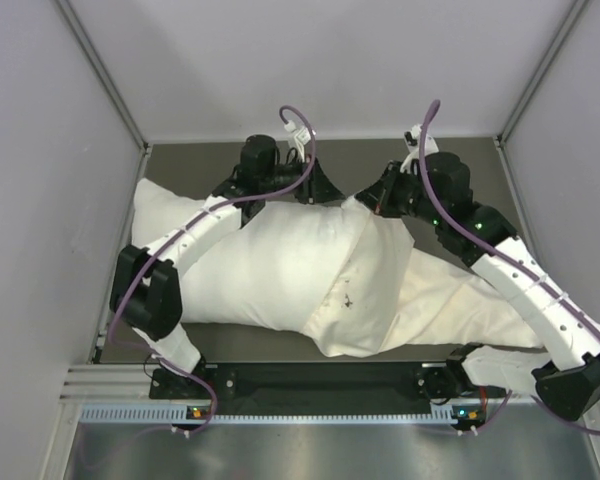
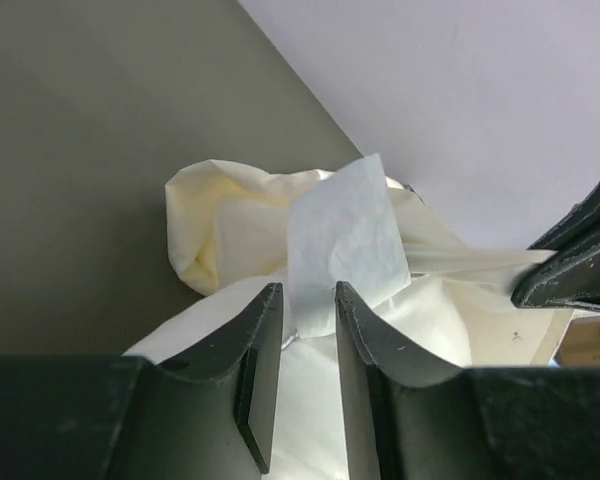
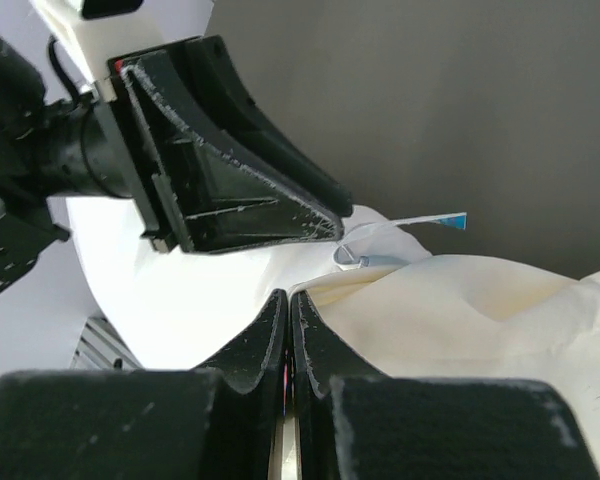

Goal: Put the pillow into the pillowcase

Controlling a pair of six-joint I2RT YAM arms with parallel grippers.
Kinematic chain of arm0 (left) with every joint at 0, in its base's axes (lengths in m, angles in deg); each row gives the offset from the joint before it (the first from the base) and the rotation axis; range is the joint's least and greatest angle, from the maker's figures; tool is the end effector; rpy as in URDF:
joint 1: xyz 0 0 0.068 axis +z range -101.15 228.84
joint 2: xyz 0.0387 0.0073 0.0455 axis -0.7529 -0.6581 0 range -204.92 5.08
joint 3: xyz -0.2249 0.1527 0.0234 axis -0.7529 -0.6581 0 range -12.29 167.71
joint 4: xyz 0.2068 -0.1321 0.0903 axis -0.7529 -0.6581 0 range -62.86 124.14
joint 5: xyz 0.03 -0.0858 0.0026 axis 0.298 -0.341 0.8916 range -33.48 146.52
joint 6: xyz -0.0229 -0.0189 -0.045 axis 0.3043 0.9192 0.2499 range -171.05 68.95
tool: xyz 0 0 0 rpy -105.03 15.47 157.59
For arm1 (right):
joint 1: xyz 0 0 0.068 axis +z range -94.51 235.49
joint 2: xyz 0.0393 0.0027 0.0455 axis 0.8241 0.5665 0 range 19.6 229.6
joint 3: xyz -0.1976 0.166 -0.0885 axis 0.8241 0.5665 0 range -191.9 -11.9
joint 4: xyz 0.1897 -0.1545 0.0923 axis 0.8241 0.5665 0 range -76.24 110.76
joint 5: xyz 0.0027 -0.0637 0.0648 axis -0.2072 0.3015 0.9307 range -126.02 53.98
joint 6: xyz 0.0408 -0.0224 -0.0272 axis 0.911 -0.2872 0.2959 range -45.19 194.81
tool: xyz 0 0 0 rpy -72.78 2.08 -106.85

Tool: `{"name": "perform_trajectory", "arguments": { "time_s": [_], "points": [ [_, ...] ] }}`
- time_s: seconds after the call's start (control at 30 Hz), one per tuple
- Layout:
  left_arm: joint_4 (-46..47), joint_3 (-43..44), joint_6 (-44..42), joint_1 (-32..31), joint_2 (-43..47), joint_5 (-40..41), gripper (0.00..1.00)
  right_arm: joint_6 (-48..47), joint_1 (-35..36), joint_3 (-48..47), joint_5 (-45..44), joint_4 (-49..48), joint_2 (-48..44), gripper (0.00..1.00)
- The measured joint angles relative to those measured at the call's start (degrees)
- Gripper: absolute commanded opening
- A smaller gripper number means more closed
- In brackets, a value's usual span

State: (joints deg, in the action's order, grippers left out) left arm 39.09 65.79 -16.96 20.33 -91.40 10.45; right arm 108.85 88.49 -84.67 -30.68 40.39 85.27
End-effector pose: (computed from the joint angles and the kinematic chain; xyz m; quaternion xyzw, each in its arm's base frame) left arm 0.3368 -0.2122 0.3325 0.2069 0.7334 -0.5586 0.3275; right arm 0.2080 0.1391 0.4074 -0.0194 0.8161 0.3500 0.4595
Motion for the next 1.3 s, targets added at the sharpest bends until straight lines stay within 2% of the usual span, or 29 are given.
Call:
{"name": "perform_trajectory", "arguments": {
  "time_s": [0.17,0.33,0.5,0.6,0.63,0.7,0.8,0.83,0.9,1.0,1.13,1.23,1.3],
  "points": [
    [-9.0,-0.4,-6.0,-0.6,3.0,4.7,0.30,-0.7,0.3,-2.3,-2.5,1.5,4.3,0.00],
    [-17.5,-6.3,-11.7,-1.4,11.1,13.8,0.30,-2.6,2.5,-6.9,-8.3,3.7,11.6,0.00],
    [-26.4,-6.9,-14.8,-1.6,15.3,24.9,0.29,-4.6,4.9,-13.0,-14.2,6.2,19.6,0.00],
    [-30.4,-7.2,-14.9,-1.5,16.5,32.5,0.44,-5.7,6.0,-17.8,-17.3,7.8,25.7,0.00],
    [-31.4,-7.6,-14.8,-1.5,17.2,34.6,0.56,-6.0,6.5,-19.6,-18.1,8.3,27.8,0.00],
    [-33.9,-8.1,-14.8,-1.3,19.6,40.0,0.69,-6.5,7.3,-22.8,-19.1,9.1,32.0,0.00],
    [-37.8,-8.0,-14.5,0.8,23.9,47.3,0.84,-7.1,9.3,-26.8,-20.9,10.1,38.0,0.00],
    [-39.2,-7.9,-14.3,2.2,25.2,49.3,0.86,-7.3,10.0,-28.0,-21.4,10.5,39.7,0.00],
    [-41.4,-7.5,-14.2,5.9,26.8,52.0,0.98,-7.5,11.2,-29.5,-22.0,11.1,42.5,0.00],
    [-44.3,-6.9,-14.0,15.3,28.2,53.8,0.99,-7.5,12.3,-30.4,-22.6,11.5,44.5,0.00],
    [-46.7,-6.9,-14.1,31.0,29.1,52.8,0.99,-7.5,12.3,-30.4,-23.5,11.5,44.6,0.00],
    [-46.8,-7.3,-13.0,39.3,29.4,52.1,0.99,-7.5,12.3,-30.4,-23.7,11.5,44.6,0.00],
    [-46.1,-9.4,-11.6,42.6,30.0,50.0,0.99,-7.5,12.3,-30.4,-23.7,11.4,44.5,0.00]
  ]
}}
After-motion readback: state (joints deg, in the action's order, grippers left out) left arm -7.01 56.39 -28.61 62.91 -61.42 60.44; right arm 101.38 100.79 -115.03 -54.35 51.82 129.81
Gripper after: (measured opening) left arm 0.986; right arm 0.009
